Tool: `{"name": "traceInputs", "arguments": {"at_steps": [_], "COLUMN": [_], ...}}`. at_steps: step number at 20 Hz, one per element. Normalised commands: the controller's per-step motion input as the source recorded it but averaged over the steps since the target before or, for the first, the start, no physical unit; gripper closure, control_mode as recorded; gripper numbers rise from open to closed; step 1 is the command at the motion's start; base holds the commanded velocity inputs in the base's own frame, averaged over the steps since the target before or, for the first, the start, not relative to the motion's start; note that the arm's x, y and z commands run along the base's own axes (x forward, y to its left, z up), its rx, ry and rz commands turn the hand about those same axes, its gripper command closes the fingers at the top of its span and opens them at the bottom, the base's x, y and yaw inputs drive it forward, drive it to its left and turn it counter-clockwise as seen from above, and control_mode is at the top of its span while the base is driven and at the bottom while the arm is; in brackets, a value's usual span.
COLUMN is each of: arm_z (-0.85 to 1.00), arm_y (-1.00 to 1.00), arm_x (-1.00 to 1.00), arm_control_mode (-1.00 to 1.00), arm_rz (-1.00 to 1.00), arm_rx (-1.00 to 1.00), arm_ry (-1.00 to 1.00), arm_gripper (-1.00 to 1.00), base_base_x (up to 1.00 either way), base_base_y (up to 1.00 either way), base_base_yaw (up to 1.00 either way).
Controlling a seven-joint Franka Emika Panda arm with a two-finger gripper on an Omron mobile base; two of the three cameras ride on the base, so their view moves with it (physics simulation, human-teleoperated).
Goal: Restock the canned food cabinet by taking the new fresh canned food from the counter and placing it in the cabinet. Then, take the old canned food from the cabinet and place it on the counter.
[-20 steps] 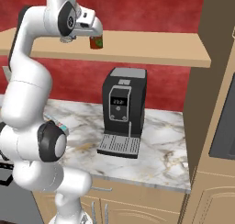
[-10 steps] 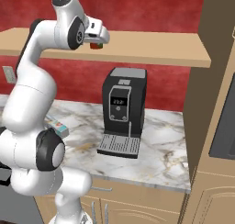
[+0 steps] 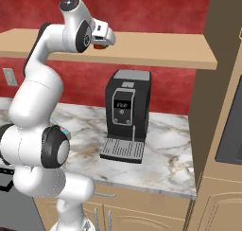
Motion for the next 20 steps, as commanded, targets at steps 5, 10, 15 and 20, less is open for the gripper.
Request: {"name": "traceInputs", "arguments": {"at_steps": [5,10,15,20], "arm_z": [0.00,0.00,0.00,0.00], "arm_y": [-0.01,-0.05,-0.06,0.00], "arm_x": [0.21,0.03,0.00,-0.03], "arm_control_mode": [-1.00,-1.00,-1.00,-1.00], "arm_rz": [-0.01,0.00,0.00,0.00], "arm_rx": [0.00,0.00,0.00,0.00], "arm_ry": [0.00,0.00,0.00,0.00], "arm_gripper": [-1.00,1.00,1.00,1.00], "base_base_x": [0.00,0.00,0.00,0.00], "base_base_y": [0.00,0.00,0.00,0.00], "base_base_yaw": [0.00,0.00,0.00,0.00]}}
